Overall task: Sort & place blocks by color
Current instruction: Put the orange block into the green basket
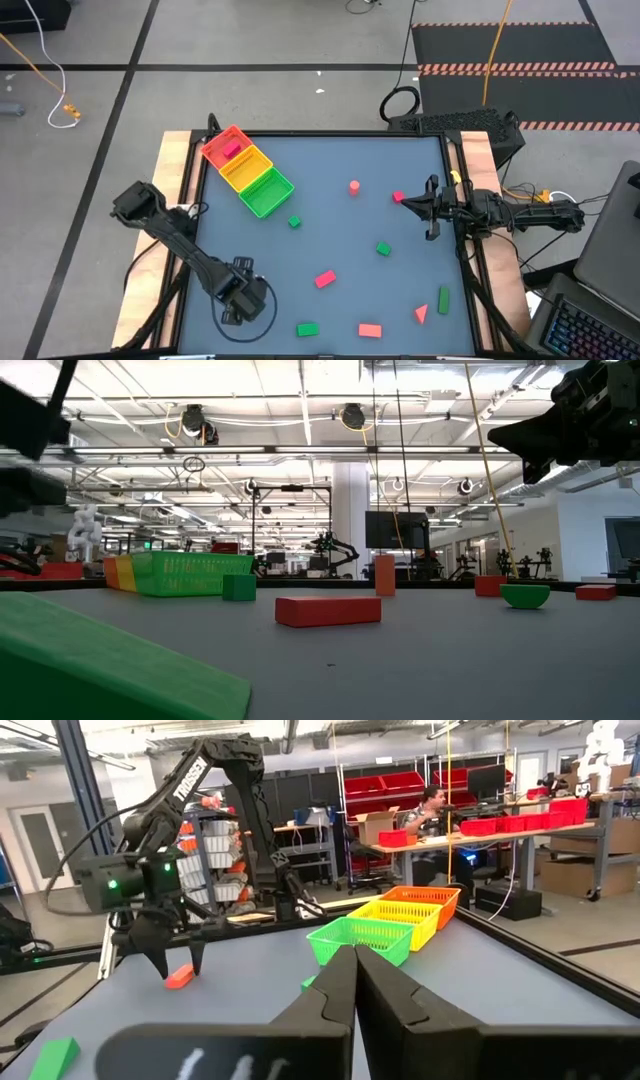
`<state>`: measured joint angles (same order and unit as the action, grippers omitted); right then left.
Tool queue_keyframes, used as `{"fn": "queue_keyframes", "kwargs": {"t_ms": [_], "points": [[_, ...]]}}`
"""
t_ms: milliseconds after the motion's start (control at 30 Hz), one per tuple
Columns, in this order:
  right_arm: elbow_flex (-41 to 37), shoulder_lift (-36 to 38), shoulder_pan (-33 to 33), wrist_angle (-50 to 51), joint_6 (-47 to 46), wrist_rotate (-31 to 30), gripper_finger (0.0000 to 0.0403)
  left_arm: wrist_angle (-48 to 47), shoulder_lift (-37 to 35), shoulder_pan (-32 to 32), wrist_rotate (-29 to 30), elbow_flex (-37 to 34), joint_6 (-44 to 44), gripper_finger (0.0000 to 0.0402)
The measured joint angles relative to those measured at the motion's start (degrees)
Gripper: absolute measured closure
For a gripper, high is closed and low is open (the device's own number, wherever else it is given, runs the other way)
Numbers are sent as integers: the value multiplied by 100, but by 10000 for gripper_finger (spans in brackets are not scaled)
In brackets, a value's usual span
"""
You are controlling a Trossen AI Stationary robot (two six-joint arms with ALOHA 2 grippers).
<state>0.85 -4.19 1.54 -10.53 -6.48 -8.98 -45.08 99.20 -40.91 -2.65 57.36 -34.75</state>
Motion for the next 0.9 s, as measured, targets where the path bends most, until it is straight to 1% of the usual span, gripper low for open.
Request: {"fn": "queue_keyframes", "kwargs": {"t_ms": [133,200,267,433,700,900], "points": [[-1,0,0,1,-8,-1,403,-150,168,0,21,28,221,138],[0,0,-1,2,-8,0,403,-173,175,0,17,26,352,153],[2,0,-2,1,-8,-1,403,-173,150,29,43,15,429,181],[0,0,-1,-2,-8,-1,403,-198,-11,187,9,-7,470,281],[1,0,0,-3,-8,-1,403,-404,-279,722,52,-7,625,282],[2,0,-1,-35,-8,-1,403,-781,-722,1397,582,-4,746,282]]}}
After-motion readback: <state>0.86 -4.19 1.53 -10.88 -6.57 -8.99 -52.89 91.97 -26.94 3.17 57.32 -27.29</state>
